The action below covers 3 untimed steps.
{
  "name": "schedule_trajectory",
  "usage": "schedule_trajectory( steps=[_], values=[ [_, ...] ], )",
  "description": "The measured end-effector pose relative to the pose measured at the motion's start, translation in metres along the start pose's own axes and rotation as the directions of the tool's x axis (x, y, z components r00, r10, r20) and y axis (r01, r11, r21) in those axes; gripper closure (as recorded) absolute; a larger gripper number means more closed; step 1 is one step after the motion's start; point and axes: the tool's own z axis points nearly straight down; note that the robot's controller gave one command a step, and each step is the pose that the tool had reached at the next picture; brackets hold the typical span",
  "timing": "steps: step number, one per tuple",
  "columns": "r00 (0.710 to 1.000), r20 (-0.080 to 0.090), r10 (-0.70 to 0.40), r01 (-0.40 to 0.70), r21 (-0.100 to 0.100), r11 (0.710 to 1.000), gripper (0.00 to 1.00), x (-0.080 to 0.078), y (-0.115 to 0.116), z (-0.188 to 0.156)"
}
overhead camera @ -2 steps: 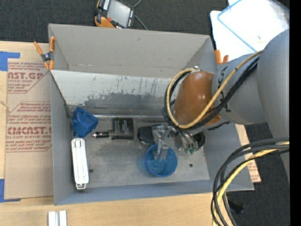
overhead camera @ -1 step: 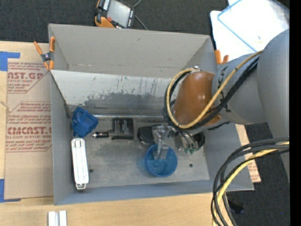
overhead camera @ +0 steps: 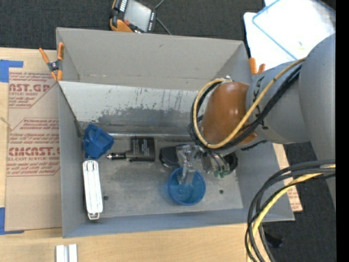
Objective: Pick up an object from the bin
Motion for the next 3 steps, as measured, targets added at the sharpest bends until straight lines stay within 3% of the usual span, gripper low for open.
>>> schedule_trajectory(
  steps=[1,2,3],
  values=[
    [1.0,-0.011,-0.001,0.001,0.0,1.0,1.0,0.002,0.0,-0.017],
    [1.0,-0.002,-0.001,0.001,0.0,1.0,1.0,-0.001,0.0,-0.05],
    [1.0,-0.007,-0.001,0.001,0.0,1.0,1.0,-0.001,0.001,-0.077]
  ],
)
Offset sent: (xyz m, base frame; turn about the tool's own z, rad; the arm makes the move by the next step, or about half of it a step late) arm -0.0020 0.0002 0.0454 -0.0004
